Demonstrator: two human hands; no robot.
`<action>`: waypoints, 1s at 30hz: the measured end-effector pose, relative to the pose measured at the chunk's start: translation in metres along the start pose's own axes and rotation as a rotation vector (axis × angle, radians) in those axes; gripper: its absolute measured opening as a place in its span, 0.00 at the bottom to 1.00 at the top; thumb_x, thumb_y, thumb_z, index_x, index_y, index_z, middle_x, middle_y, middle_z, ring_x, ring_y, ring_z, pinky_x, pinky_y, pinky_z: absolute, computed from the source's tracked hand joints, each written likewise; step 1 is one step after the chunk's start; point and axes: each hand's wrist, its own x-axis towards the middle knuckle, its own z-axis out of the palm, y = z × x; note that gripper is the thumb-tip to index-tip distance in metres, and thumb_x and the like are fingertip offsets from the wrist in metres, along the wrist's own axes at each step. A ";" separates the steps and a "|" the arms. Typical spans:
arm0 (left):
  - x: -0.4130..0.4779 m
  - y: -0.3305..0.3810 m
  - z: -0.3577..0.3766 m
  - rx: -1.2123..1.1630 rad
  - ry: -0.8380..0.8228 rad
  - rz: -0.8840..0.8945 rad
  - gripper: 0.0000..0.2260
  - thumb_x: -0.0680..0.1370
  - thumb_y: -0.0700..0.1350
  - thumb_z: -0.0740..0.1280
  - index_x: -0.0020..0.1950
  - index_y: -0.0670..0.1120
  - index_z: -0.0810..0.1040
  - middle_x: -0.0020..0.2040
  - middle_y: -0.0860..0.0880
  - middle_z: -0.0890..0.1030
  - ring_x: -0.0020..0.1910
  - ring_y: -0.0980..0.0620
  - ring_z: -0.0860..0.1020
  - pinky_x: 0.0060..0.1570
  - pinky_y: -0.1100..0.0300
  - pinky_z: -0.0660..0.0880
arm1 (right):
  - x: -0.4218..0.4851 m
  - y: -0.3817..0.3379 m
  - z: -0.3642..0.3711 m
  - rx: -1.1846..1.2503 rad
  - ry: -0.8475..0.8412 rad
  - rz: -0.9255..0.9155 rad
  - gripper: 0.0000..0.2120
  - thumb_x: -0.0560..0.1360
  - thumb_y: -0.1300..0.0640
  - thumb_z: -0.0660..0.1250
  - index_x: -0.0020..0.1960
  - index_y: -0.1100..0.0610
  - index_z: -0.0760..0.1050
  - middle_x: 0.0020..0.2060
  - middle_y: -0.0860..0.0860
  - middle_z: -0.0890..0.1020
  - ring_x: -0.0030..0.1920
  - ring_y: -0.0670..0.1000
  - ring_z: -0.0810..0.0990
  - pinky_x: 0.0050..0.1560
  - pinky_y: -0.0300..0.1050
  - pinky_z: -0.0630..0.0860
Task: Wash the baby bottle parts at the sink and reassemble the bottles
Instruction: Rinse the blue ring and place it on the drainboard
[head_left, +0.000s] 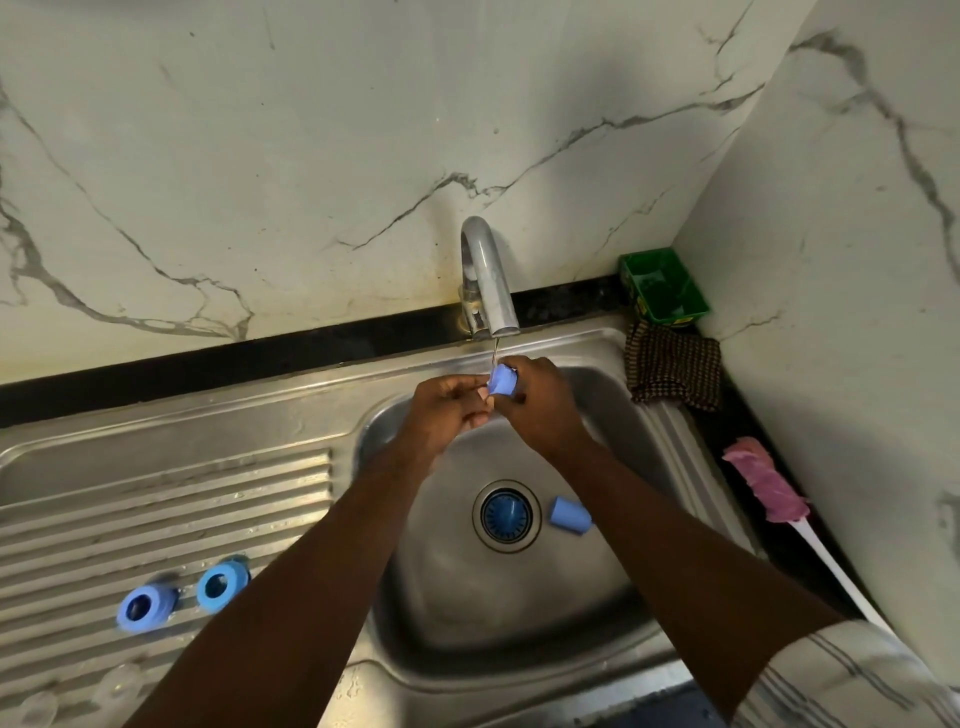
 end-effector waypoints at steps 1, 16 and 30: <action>-0.002 0.001 0.001 -0.003 -0.012 -0.001 0.07 0.79 0.37 0.69 0.50 0.48 0.83 0.47 0.44 0.86 0.46 0.47 0.84 0.51 0.53 0.82 | -0.002 0.003 0.000 0.037 -0.008 0.016 0.12 0.70 0.51 0.70 0.48 0.57 0.80 0.41 0.48 0.80 0.42 0.48 0.76 0.45 0.38 0.72; -0.051 -0.007 -0.002 0.273 0.030 0.146 0.10 0.80 0.34 0.66 0.61 0.39 0.79 0.50 0.48 0.80 0.44 0.54 0.80 0.42 0.64 0.80 | -0.049 -0.023 -0.016 0.603 -0.156 0.547 0.18 0.78 0.48 0.69 0.51 0.65 0.78 0.44 0.65 0.84 0.44 0.63 0.86 0.42 0.52 0.84; -0.121 -0.018 -0.014 0.778 0.117 0.514 0.16 0.72 0.41 0.77 0.58 0.42 0.81 0.54 0.47 0.83 0.50 0.55 0.78 0.48 0.73 0.70 | -0.087 -0.052 -0.022 0.212 -0.262 0.237 0.21 0.76 0.41 0.69 0.37 0.58 0.75 0.28 0.54 0.82 0.25 0.51 0.80 0.30 0.44 0.77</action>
